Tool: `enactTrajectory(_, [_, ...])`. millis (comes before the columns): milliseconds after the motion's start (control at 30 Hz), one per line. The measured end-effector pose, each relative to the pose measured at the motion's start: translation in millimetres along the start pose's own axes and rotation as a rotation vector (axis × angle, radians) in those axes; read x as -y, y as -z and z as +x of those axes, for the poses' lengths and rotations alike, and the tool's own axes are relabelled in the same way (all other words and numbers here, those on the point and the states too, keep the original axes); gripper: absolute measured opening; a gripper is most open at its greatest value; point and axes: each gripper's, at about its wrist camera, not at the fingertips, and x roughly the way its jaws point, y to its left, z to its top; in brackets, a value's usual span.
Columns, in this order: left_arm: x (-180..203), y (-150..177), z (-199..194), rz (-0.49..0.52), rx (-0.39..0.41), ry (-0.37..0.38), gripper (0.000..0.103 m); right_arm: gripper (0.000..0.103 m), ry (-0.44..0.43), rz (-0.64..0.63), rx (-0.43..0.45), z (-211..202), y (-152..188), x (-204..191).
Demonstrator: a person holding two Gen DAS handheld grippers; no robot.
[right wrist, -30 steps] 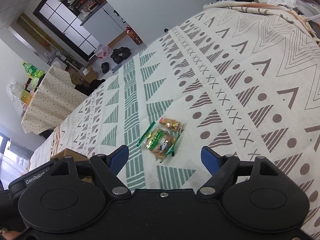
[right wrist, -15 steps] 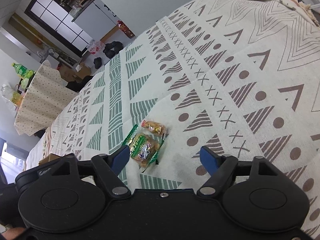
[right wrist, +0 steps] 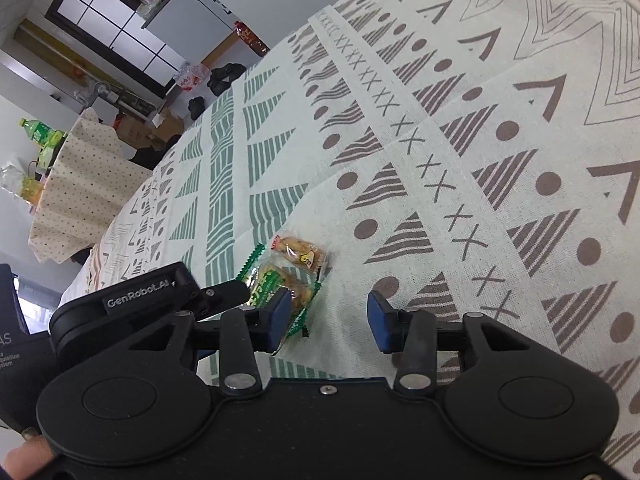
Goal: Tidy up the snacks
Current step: 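Grasp the green cookie packet with left tool while right tool grasps yellow candy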
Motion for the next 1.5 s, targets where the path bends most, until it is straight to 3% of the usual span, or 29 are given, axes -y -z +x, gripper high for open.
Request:
enactTrajectory(333, [23.6, -4.7, 17.7, 0.041, -0.01, -0.078, 0.071, 0.043, 0.019, 0.002, -0.009, 3.3, -5.1, 8.2])
enactTrajectory(633, [18.3, -3.6, 15.3, 0.054, -0.018, -0.101, 0.069, 0.043, 0.01, -0.003, -0.012, 8.5, -7.6, 5.7])
enactTrajectory(767, [9.4, -4.4, 11.6, 0.038, -0.023, -0.093, 0.056, 0.043, 0.009, -0.018, -0.02, 13.9, -6.9, 0.8])
enactTrajectory(867, [4.3, -7.2, 8.7, 0.038, -0.026, -0.09, 0.052, 0.043, 0.006, -0.03, -0.023, 17.3, -6.9, -3.1])
enactTrajectory(1500, [-54.9, -25.4, -12.9, -0.018, -0.003, -0.172, 0.047, 0.045, 0.038, -0.187, -0.021, 48.5, -19.6, -35.5])
